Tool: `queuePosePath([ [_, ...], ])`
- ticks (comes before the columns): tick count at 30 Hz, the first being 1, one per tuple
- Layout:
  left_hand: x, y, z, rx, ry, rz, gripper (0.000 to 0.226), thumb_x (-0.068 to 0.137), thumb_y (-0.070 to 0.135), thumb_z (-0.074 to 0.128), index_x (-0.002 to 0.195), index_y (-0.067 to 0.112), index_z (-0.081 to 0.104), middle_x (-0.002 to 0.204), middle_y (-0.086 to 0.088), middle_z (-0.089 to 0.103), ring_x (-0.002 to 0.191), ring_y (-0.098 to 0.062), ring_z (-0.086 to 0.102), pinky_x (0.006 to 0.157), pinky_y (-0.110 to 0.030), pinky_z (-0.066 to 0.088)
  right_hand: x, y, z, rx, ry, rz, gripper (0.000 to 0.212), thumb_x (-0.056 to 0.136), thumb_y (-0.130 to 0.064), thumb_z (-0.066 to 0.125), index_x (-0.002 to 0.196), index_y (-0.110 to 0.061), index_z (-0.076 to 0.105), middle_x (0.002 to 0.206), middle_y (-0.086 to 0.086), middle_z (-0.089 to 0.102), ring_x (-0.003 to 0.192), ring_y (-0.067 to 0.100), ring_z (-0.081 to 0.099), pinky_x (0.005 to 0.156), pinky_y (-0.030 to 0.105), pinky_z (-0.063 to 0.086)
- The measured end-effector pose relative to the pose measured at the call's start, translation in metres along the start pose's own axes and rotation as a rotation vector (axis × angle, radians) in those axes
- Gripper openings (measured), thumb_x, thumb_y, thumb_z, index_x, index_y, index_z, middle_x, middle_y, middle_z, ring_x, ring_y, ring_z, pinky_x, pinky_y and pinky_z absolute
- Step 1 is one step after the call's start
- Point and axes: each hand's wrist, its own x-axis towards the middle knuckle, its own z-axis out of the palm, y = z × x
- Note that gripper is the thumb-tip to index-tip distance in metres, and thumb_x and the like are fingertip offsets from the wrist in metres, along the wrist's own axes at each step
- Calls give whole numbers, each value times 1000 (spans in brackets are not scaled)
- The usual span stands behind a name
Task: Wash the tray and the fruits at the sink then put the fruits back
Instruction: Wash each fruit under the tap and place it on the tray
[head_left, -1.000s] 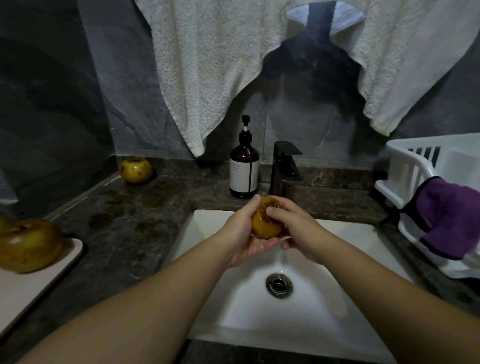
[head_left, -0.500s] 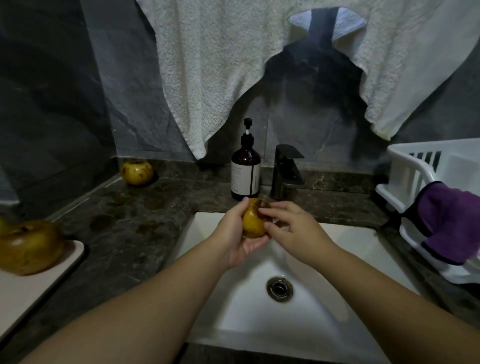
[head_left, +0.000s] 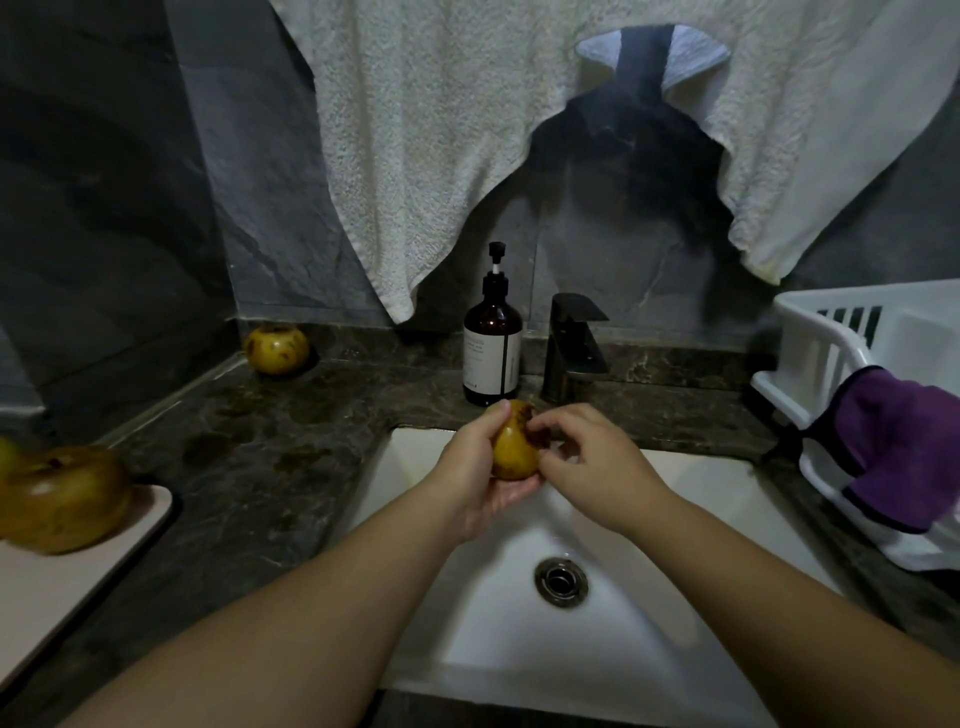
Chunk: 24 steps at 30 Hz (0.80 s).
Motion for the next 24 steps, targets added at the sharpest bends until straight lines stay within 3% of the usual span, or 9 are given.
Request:
queuePosePath([
  [3, 2, 0, -1, 8, -4, 17, 43, 103, 39, 58, 140, 16, 60, 128, -22, 70, 117, -35, 70, 105, -51, 55, 1, -2, 1, 11, -14, 31, 26, 89, -22, 66, 110, -38, 62, 121, -13, 47, 93, 3, 55, 81, 22, 47],
  [6, 1, -1, -1, 24, 11, 37, 41, 102, 32, 61, 141, 18, 58, 128, -20, 69, 108, -32, 72, 81, -42, 64, 3, -3, 3, 167, -8, 130, 22, 91, -14, 63, 98, -35, 64, 122, -5, 51, 96, 9, 57, 79, 27, 47],
  [10, 3, 1, -2, -49, 47, 78, 40, 100, 24, 63, 138, 14, 58, 120, -19, 70, 89, -30, 78, 68, -40, 65, 4, -6, 4, 457, -20, 233, 24, 95, -13, 61, 109, -32, 69, 122, -5, 63, 104, 14, 64, 75, 30, 54],
  [14, 1, 0, -3, 73, 102, 21, 22, 98, 30, 64, 117, 18, 65, 102, -11, 69, 84, -24, 73, 60, -32, 61, 4, -7, 7, 393, -21, 312, 17, 94, -17, 62, 100, -30, 71, 110, -3, 68, 104, 17, 64, 94, 42, 55],
  [17, -1, -1, 1, 58, 116, 15, 31, 99, 28, 64, 128, 17, 61, 113, -14, 67, 99, -28, 69, 73, -39, 61, 5, -5, 8, 330, -2, 326, 16, 94, -19, 62, 96, -32, 71, 112, -5, 68, 107, 16, 63, 97, 41, 53],
  [20, 0, -1, 2, -12, 97, 63, 46, 99, 24, 65, 143, 16, 53, 131, -19, 63, 115, -34, 67, 91, -46, 60, 6, -8, 8, 322, 12, 285, 21, 94, -17, 60, 99, -36, 67, 121, -3, 67, 110, 17, 62, 90, 33, 52],
  [22, 2, -2, 1, 22, 98, 119, 52, 97, 21, 68, 145, 18, 49, 134, -18, 62, 117, -36, 66, 93, -49, 60, 7, -9, 8, 329, 20, 321, 14, 96, -22, 56, 98, -33, 64, 117, 2, 65, 107, 24, 62, 91, 44, 55],
  [24, 1, -3, 1, 99, 91, 203, 58, 92, 15, 74, 143, 24, 47, 130, -13, 62, 116, -35, 66, 99, -53, 58, 8, -9, 8, 468, 17, 471, 15, 100, -38, 52, 111, -29, 58, 119, 8, 64, 104, 29, 65, 87, 50, 59],
])
